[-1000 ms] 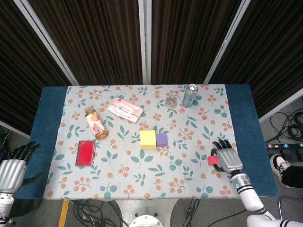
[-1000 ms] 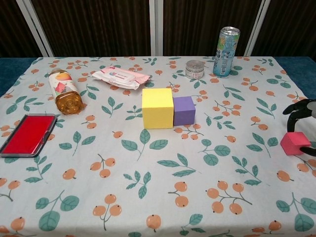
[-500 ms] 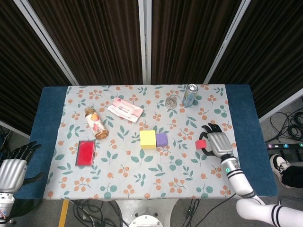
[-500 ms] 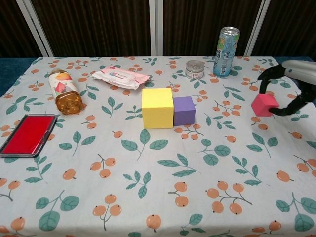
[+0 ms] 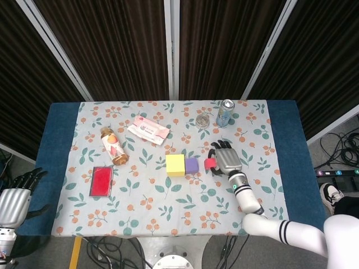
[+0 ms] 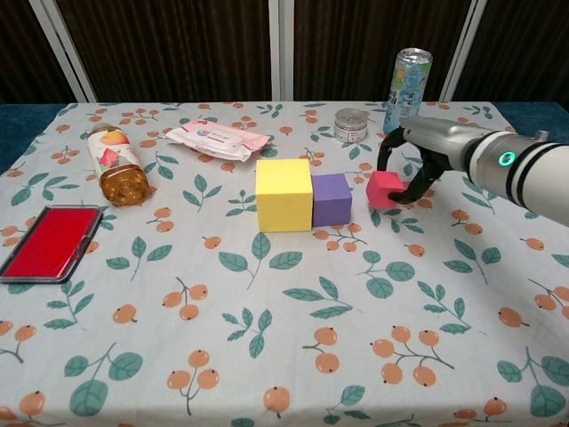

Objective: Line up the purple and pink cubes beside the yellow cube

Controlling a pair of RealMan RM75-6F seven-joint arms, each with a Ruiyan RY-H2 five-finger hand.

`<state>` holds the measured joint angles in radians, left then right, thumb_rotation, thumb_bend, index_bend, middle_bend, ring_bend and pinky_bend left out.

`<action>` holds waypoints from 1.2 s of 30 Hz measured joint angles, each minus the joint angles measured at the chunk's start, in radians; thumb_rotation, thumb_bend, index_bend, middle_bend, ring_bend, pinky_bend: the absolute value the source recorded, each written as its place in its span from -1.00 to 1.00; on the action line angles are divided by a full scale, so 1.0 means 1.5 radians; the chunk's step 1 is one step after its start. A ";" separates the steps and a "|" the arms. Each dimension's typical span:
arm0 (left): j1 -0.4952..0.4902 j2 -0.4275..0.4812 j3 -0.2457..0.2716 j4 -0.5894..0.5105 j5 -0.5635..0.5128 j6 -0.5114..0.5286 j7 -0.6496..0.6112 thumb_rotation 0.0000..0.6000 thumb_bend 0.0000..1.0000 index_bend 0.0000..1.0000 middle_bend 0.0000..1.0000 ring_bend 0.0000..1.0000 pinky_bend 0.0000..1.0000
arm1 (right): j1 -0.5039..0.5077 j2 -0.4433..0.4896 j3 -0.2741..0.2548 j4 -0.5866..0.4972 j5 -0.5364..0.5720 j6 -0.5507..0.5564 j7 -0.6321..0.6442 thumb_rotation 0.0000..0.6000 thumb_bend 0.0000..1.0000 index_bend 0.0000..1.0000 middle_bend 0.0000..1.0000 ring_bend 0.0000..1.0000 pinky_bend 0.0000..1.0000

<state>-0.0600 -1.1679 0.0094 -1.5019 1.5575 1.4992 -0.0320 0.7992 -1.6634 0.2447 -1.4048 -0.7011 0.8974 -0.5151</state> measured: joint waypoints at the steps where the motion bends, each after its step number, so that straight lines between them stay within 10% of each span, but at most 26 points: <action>1: 0.000 -0.001 0.000 0.002 -0.001 -0.001 -0.002 1.00 -1.00 -0.56 -0.53 -0.63 -0.55 | 0.005 -0.007 0.001 0.007 0.006 -0.001 -0.004 1.00 -0.44 0.05 -0.74 -1.00 -1.00; 36: -0.001 -0.008 0.001 0.018 -0.007 -0.010 -0.015 1.00 -1.00 -0.56 -0.53 -0.63 -0.55 | 0.055 -0.073 -0.015 0.069 0.027 0.009 -0.045 1.00 -0.52 -0.09 -0.77 -1.00 -1.00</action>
<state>-0.0618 -1.1793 0.0116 -1.4744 1.5465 1.4844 -0.0538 0.8823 -1.7727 0.2228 -1.3008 -0.6608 0.9113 -0.5831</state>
